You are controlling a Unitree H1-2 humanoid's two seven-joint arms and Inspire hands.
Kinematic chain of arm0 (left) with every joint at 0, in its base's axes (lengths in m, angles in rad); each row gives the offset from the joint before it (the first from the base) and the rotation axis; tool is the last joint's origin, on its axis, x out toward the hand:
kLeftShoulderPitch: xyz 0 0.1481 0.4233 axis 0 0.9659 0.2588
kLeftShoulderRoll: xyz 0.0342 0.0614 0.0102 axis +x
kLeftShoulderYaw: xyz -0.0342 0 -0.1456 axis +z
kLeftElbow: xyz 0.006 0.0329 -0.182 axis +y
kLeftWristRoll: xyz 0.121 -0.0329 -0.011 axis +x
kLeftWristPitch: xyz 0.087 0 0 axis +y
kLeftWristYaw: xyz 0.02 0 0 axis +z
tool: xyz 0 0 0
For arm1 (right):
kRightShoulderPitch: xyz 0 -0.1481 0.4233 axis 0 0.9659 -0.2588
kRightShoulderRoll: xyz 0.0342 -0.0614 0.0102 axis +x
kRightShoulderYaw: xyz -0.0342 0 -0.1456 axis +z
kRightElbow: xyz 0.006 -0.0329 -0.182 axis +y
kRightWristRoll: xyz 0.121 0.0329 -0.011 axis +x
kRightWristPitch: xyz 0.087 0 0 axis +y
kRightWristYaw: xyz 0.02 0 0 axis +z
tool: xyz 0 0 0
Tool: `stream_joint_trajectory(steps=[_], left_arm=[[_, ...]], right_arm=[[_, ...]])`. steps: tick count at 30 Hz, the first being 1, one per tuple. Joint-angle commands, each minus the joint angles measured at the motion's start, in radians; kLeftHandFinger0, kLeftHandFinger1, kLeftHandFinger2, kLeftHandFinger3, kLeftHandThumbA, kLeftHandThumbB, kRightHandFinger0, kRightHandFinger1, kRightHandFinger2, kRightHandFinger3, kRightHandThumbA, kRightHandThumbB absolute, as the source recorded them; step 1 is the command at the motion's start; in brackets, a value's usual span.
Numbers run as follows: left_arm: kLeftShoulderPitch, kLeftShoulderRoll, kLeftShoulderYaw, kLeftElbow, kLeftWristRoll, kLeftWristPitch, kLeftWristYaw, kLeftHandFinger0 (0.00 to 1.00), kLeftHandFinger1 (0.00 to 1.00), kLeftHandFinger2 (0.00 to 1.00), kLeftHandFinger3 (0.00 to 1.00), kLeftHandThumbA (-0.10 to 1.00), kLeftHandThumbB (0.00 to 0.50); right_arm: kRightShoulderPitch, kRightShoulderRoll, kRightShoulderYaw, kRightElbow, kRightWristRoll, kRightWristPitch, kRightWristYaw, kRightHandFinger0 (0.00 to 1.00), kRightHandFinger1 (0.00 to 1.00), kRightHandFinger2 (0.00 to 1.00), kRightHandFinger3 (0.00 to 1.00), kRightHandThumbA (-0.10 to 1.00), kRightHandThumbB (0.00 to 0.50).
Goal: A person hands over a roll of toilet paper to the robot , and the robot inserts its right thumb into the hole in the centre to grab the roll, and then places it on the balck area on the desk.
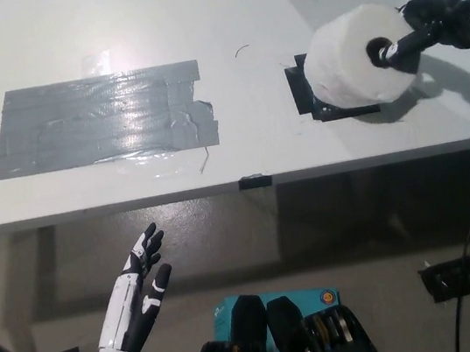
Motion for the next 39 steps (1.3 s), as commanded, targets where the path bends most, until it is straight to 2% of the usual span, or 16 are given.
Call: stream_joint_trajectory(steps=[1, 6, 7, 11, 16, 18, 22, 23, 25, 27, 28, 30, 33, 36, 38, 39], left_arm=[[-0.003, 0.008, 0.007, -0.026, 0.003, -0.023, 0.000, 1.00, 1.00, 1.00, 1.00, 0.91, 0.167], [-0.006, 0.009, 0.009, -0.019, -0.004, -0.028, -0.001, 1.00, 1.00, 1.00, 1.00, 0.91, 0.163], [-0.007, 0.008, 0.009, -0.017, -0.006, -0.029, -0.001, 1.00, 1.00, 1.00, 1.00, 0.91, 0.171], [-0.009, 0.008, 0.008, -0.022, 0.008, -0.022, 0.004, 1.00, 1.00, 1.00, 1.00, 0.92, 0.169], [-0.006, 0.007, 0.009, -0.025, 0.002, -0.023, 0.002, 1.00, 1.00, 1.00, 1.00, 0.92, 0.167], [-0.005, 0.008, 0.010, -0.019, 0.005, -0.031, 0.006, 1.00, 1.00, 1.00, 1.00, 0.93, 0.170], [-0.006, 0.004, 0.009, -0.014, -0.008, -0.036, 0.001, 1.00, 1.00, 1.00, 1.00, 0.92, 0.164], [-0.007, 0.004, 0.009, -0.014, -0.007, -0.036, 0.001, 1.00, 1.00, 1.00, 1.00, 0.91, 0.156], [-0.007, 0.004, 0.008, -0.019, -0.002, -0.028, 0.002, 1.00, 1.00, 1.00, 1.00, 0.91, 0.160], [-0.011, 0.004, 0.008, -0.022, 0.007, -0.023, 0.006, 1.00, 1.00, 1.00, 1.00, 0.93, 0.165], [-0.018, 0.005, 0.009, -0.021, 0.009, -0.021, 0.007, 1.00, 1.00, 1.00, 1.00, 0.93, 0.164], [-0.030, 0.005, 0.010, -0.019, 0.007, -0.020, 0.006, 1.00, 1.00, 1.00, 1.00, 0.93, 0.155], [-0.072, 0.008, 0.016, -0.006, 0.007, -0.021, 0.009, 1.00, 1.00, 1.00, 1.00, 0.94, 0.164], [-0.123, 0.008, 0.020, 0.019, -0.006, -0.025, 0.006, 1.00, 1.00, 1.00, 1.00, 0.95, 0.165], [-0.126, 0.008, 0.020, 0.022, -0.009, -0.027, 0.005, 1.00, 1.00, 1.00, 1.00, 0.95, 0.165], [-0.151, 0.007, 0.021, 0.028, -0.011, -0.024, 0.004, 1.00, 1.00, 1.00, 1.00, 0.96, 0.165]], right_arm=[[-0.071, -0.004, 0.006, -0.047, -0.031, -0.008, -0.031, 1.00, 1.00, 1.00, 1.00, 0.60, 0.407], [-0.072, 0.000, -0.006, -0.064, -0.038, -0.024, -0.079, 1.00, 1.00, 1.00, 1.00, 0.74, 0.427], [-0.072, -0.001, -0.005, -0.069, -0.042, -0.028, -0.088, 1.00, 1.00, 1.00, 1.00, 0.78, 0.457], [-0.093, 0.003, -0.054, -0.071, 0.002, -0.013, -0.083, 1.00, 1.00, 1.00, 1.00, 0.75, 0.413], [-0.128, 0.008, -0.075, -0.072, -0.013, 0.004, -0.129, 1.00, 1.00, 1.00, 1.00, 0.72, 0.461], [-0.141, 0.011, -0.098, -0.066, 0.004, -0.006, -0.140, 1.00, 1.00, 1.00, 1.00, 0.72, 0.446], [-0.155, 0.005, -0.084, -0.087, -0.045, -0.036, -0.211, 1.00, 1.00, 1.00, 1.00, 0.79, 0.465], [-0.160, 0.003, -0.099, -0.085, -0.029, -0.046, -0.209, 1.00, 1.00, 1.00, 1.00, 0.80, 0.429], [-0.171, 0.000, -0.139, -0.085, 0.011, -0.080, -0.216, 1.00, 1.00, 1.00, 1.00, 0.81, 0.402], [-0.177, -0.009, -0.161, -0.097, 0.020, -0.110, -0.239, 1.00, 1.00, 1.00, 1.00, 0.90, 0.483], [-0.176, -0.015, -0.194, -0.143, 0.030, -0.070, -0.288, 1.00, 1.00, 1.00, 1.00, 0.90, 0.478], [-0.167, -0.025, -0.248, -0.212, 0.051, -0.082, -0.325, 1.00, 1.00, 1.00, 1.00, 0.93, 0.454], [-0.133, -0.044, -0.312, -0.400, 0.059, -0.072, -0.365, 1.00, 1.00, 1.00, 1.00, 0.98, 0.486], [-0.045, -0.057, -0.376, -0.704, 0.075, -0.016, -0.341, 1.00, 1.00, 1.00, 1.00, 1.00, 0.500], [-0.036, -0.056, -0.383, -0.729, 0.079, -0.009, -0.339, 1.00, 1.00, 1.00, 1.00, 1.00, 0.500], [0.010, -0.058, -0.404, -0.878, 0.093, 0.014, -0.323, 1.00, 1.00, 1.00, 1.00, 1.00, 0.474]])
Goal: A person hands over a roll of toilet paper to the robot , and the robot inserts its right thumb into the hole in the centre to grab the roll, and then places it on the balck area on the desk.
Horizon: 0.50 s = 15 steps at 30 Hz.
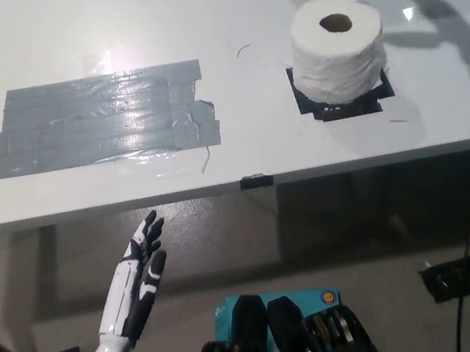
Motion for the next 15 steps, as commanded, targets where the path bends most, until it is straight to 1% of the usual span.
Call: stream_joint_trajectory(steps=[1, 3, 4, 5, 6, 9, 11, 12, 14, 15], left_arm=[[-0.117, 0.006, 0.021, 0.012, -0.014, -0.021, 0.002, 1.00, 1.00, 1.00, 1.00, 0.96, 0.160], [-0.128, 0.006, 0.020, 0.016, -0.018, -0.021, 0.000, 1.00, 1.00, 1.00, 1.00, 0.97, 0.163], [-0.138, 0.005, 0.020, 0.021, -0.020, -0.022, -0.001, 1.00, 1.00, 1.00, 1.00, 0.97, 0.156], [-0.153, 0.004, 0.020, 0.027, -0.018, -0.023, 0.001, 1.00, 1.00, 1.00, 1.00, 0.96, 0.151], [-0.161, 0.005, 0.022, 0.031, -0.021, -0.027, 0.002, 1.00, 1.00, 1.00, 1.00, 0.96, 0.143], [-0.171, 0.006, 0.024, 0.037, -0.014, -0.034, 0.009, 1.00, 1.00, 1.00, 1.00, 0.98, 0.144], [-0.174, 0.006, 0.025, 0.042, -0.016, -0.037, 0.010, 1.00, 1.00, 1.00, 1.00, 0.98, 0.145], [-0.173, 0.004, 0.025, 0.040, -0.017, -0.034, 0.011, 1.00, 1.00, 1.00, 1.00, 0.98, 0.145], [-0.173, 0.001, 0.024, 0.040, -0.018, -0.033, 0.011, 1.00, 1.00, 1.00, 1.00, 0.98, 0.142], [-0.173, 0.000, 0.024, 0.040, -0.016, -0.032, 0.013, 1.00, 1.00, 1.00, 1.00, 0.98, 0.142]], right_arm=[[0.086, -0.061, -0.136, -0.607, 0.095, 0.069, -0.049, 1.00, 1.00, 1.00, 1.00, 1.00, 0.468], [0.135, -0.053, -0.157, -0.733, 0.116, 0.097, -0.039, 1.00, 1.00, 1.00, 1.00, 1.00, 0.459], [0.170, -0.044, -0.175, -0.821, 0.148, 0.109, -0.031, 1.00, 1.00, 1.00, 1.00, 1.00, 0.434], [0.220, -0.027, -0.198, -0.946, 0.203, 0.125, -0.021, 1.00, 1.00, 1.00, 1.00, 0.96, 0.399], [0.271, -0.017, -0.205, -1.049, 0.218, 0.132, -0.022, 1.00, 1.00, 1.00, 1.00, 0.97, 0.384], [0.362, 0.004, -0.214, -1.210, 0.233, 0.150, -0.033, 1.00, 1.00, 1.00, 1.00, 0.97, 0.381], [0.425, 0.025, -0.220, -1.320, 0.238, 0.179, -0.047, 1.00, 1.00, 1.00, 1.00, 0.98, 0.404], [0.465, 0.041, -0.224, -1.380, 0.242, 0.175, -0.062, 1.00, 1.00, 1.00, 1.00, 0.99, 0.396], [0.530, 0.052, -0.219, -1.457, 0.237, 0.129, -0.077, 1.00, 1.00, 1.00, 1.00, 1.00, 0.336], [0.559, 0.053, -0.214, -1.487, 0.229, 0.105, -0.081, 1.00, 1.00, 1.00, 1.00, 1.00, 0.329]])
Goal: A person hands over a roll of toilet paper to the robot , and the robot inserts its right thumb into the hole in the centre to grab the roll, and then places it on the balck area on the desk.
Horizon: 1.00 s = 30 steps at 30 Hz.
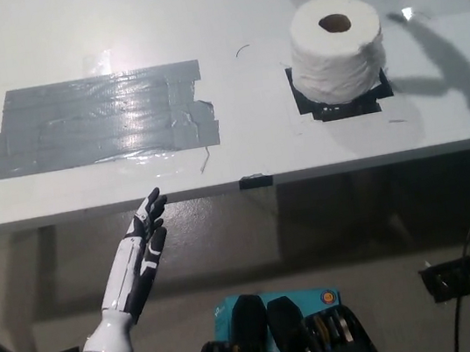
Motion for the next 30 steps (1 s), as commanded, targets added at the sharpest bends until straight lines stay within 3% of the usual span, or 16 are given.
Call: stream_joint_trajectory(steps=[1, 2, 7, 10, 13, 17, 22, 23, 24, 25, 30], left_arm=[[-0.108, 0.000, 0.026, -0.001, -0.015, -0.033, 0.014, 1.00, 1.00, 1.00, 1.00, 0.98, 0.137], [-0.107, -0.002, 0.026, -0.002, -0.015, -0.032, 0.015, 1.00, 1.00, 1.00, 1.00, 0.98, 0.136], [-0.096, -0.003, 0.026, 0.006, -0.015, -0.037, 0.017, 1.00, 1.00, 1.00, 1.00, 0.98, 0.137], [-0.083, -0.005, 0.022, 0.013, -0.019, -0.045, 0.013, 1.00, 1.00, 1.00, 1.00, 0.98, 0.134], [-0.067, -0.005, 0.020, 0.006, -0.023, -0.041, 0.008, 1.00, 1.00, 1.00, 1.00, 0.97, 0.136], [-0.065, -0.004, 0.021, 0.011, -0.020, -0.041, 0.011, 1.00, 1.00, 1.00, 1.00, 0.96, 0.132], [-0.055, -0.008, 0.020, 0.018, -0.016, -0.046, 0.016, 1.00, 1.00, 1.00, 1.00, 0.97, 0.145], [-0.049, -0.010, 0.019, 0.020, -0.019, -0.049, 0.015, 1.00, 1.00, 1.00, 1.00, 0.97, 0.146], [-0.044, -0.011, 0.018, 0.019, -0.020, -0.049, 0.014, 1.00, 1.00, 1.00, 1.00, 0.96, 0.146], [-0.034, -0.013, 0.016, 0.015, -0.021, -0.046, 0.013, 1.00, 1.00, 1.00, 1.00, 0.96, 0.147], [0.004, -0.012, 0.013, -0.005, -0.019, -0.038, 0.008, 1.00, 1.00, 1.00, 1.00, 0.96, 0.152]], right_arm=[[0.194, 0.020, -0.162, -1.040, 0.205, 0.046, -0.087, 1.00, 1.00, 1.00, 1.00, 1.00, 0.350], [0.238, 0.031, -0.156, -1.086, 0.194, 0.038, -0.094, 1.00, 1.00, 1.00, 1.00, 1.00, 0.334], [0.415, 0.136, -0.075, -1.217, 0.171, -0.017, -0.125, 1.00, 1.00, 1.00, 1.00, 1.00, 0.407], [0.524, 0.185, -0.031, -1.217, 0.152, -0.091, -0.130, 1.00, 1.00, 1.00, 1.00, 1.00, 0.368], [0.588, 0.218, -0.024, -1.182, 0.148, -0.121, -0.136, 1.00, 1.00, 1.00, 1.00, 1.00, 0.363], [0.651, 0.241, -0.033, -1.114, 0.123, -0.190, -0.141, 1.00, 1.00, 1.00, 1.00, 1.00, 0.303], [0.695, 0.270, -0.039, -1.004, 0.143, -0.250, -0.143, 1.00, 1.00, 1.00, 1.00, 1.00, 0.296], [0.708, 0.277, -0.041, -0.961, 0.134, -0.263, -0.146, 1.00, 1.00, 1.00, 1.00, 0.90, 0.233], [0.716, 0.277, -0.040, -0.932, 0.125, -0.283, -0.148, 1.00, 1.00, 1.00, 1.00, 0.94, 0.273], [0.735, 0.279, -0.036, -0.873, 0.099, -0.312, -0.150, 1.00, 1.00, 1.00, 1.00, 1.00, 0.269], [0.762, 0.283, -0.019, -0.715, 0.069, -0.327, -0.146, 1.00, 1.00, 1.00, 1.00, 1.00, 0.311]])
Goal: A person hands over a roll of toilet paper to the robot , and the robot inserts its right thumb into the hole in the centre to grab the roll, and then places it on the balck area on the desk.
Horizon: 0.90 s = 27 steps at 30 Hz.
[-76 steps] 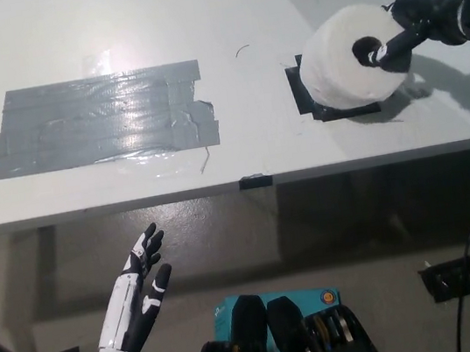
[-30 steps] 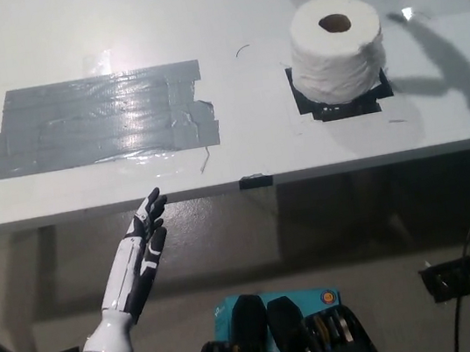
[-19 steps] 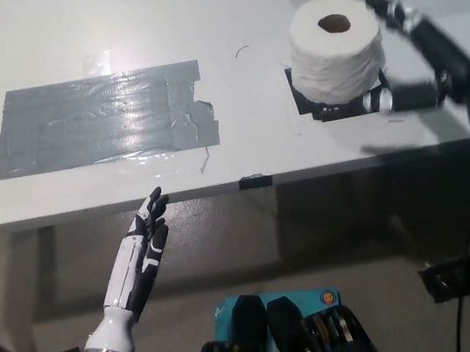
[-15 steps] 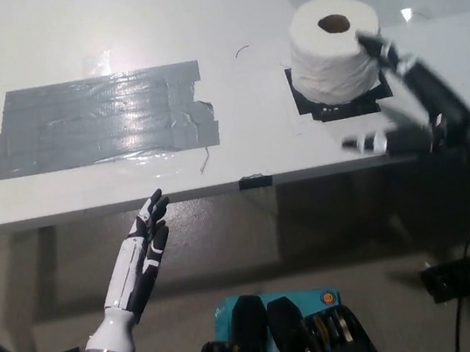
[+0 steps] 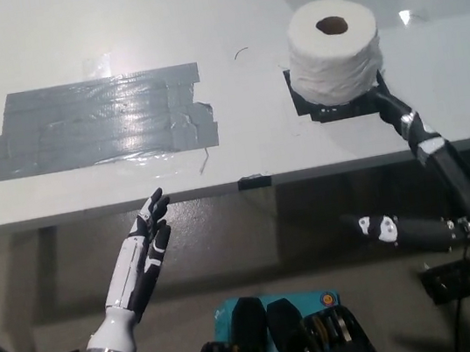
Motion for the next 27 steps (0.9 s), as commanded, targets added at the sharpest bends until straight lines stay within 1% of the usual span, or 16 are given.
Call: stream_joint_trajectory(steps=[1, 3, 5, 7, 8, 9, 12, 14, 18, 21, 22, 23, 26, 27], left_arm=[[0.022, -0.004, 0.012, -0.045, -0.008, -0.038, 0.011, 1.00, 1.00, 1.00, 1.00, 0.95, 0.145], [0.034, -0.004, 0.011, -0.049, -0.001, -0.040, 0.013, 1.00, 1.00, 1.00, 1.00, 0.95, 0.138], [0.042, -0.005, 0.011, -0.050, 0.009, -0.044, 0.019, 1.00, 1.00, 1.00, 1.00, 0.95, 0.132], [0.050, -0.006, 0.013, -0.055, 0.013, -0.043, 0.023, 1.00, 1.00, 1.00, 1.00, 0.96, 0.160], [0.056, -0.007, 0.014, -0.058, 0.010, -0.041, 0.022, 1.00, 1.00, 1.00, 1.00, 0.96, 0.164], [0.058, -0.007, 0.014, -0.059, 0.010, -0.041, 0.022, 1.00, 1.00, 1.00, 1.00, 0.96, 0.164], [0.071, -0.007, 0.012, -0.058, 0.008, -0.049, 0.018, 1.00, 1.00, 1.00, 1.00, 0.96, 0.158], [0.077, -0.009, 0.010, -0.060, 0.007, -0.053, 0.017, 1.00, 1.00, 1.00, 1.00, 0.96, 0.158], [0.092, -0.012, 0.014, -0.063, 0.011, -0.056, 0.025, 1.00, 1.00, 1.00, 1.00, 0.96, 0.161], [0.110, -0.014, 0.019, -0.067, 0.006, -0.057, 0.027, 1.00, 1.00, 1.00, 1.00, 0.97, 0.174], [0.115, -0.016, 0.021, -0.067, 0.002, -0.062, 0.029, 1.00, 1.00, 1.00, 1.00, 0.97, 0.168], [0.120, -0.018, 0.023, -0.071, -0.001, -0.060, 0.028, 1.00, 1.00, 1.00, 1.00, 0.97, 0.180], [0.134, -0.021, 0.028, -0.087, -0.001, -0.049, 0.025, 1.00, 1.00, 1.00, 1.00, 0.97, 0.177], [0.140, -0.024, 0.031, -0.090, 0.000, -0.050, 0.028, 1.00, 1.00, 1.00, 1.00, 0.97, 0.184]], right_arm=[[0.023, 0.015, -0.016, 0.087, 0.025, -0.186, -0.087, 1.00, 1.00, 1.00, 1.00, 1.00, 0.322], [0.027, 0.008, -0.014, 0.139, 0.023, -0.186, -0.086, 1.00, 1.00, 1.00, 1.00, 0.99, 0.282], [0.026, 0.004, -0.015, 0.197, 0.026, -0.178, -0.089, 1.00, 1.00, 1.00, 1.00, 0.95, 0.257], [0.022, -0.001, -0.016, 0.253, 0.032, -0.194, -0.093, 1.00, 1.00, 1.00, 1.00, 0.93, 0.240], [0.021, -0.003, -0.017, 0.284, 0.041, -0.204, -0.094, 1.00, 1.00, 1.00, 1.00, 0.93, 0.238], [0.022, -0.004, -0.017, 0.292, 0.041, -0.207, -0.095, 1.00, 1.00, 1.00, 1.00, 0.93, 0.237], [0.026, -0.013, -0.026, 0.337, 0.065, -0.215, -0.092, 1.00, 1.00, 1.00, 1.00, 0.91, 0.212], [0.032, -0.021, -0.028, 0.344, 0.082, -0.195, -0.081, 1.00, 1.00, 1.00, 1.00, 0.91, 0.211], [0.028, -0.031, -0.021, 0.369, 0.078, -0.197, -0.079, 1.00, 1.00, 1.00, 1.00, 0.90, 0.223], [0.036, -0.036, -0.014, 0.379, 0.085, -0.204, -0.073, 1.00, 1.00, 1.00, 1.00, 0.91, 0.255], [0.039, -0.037, -0.013, 0.381, 0.087, -0.208, -0.072, 1.00, 1.00, 1.00, 1.00, 0.92, 0.260], [0.041, -0.038, -0.012, 0.382, 0.089, -0.210, -0.072, 1.00, 1.00, 1.00, 1.00, 0.92, 0.265], [0.047, -0.039, -0.009, 0.383, 0.099, -0.210, -0.068, 1.00, 1.00, 1.00, 1.00, 0.91, 0.266], [0.053, -0.040, -0.006, 0.378, 0.101, -0.208, -0.066, 1.00, 1.00, 1.00, 1.00, 0.91, 0.265]])
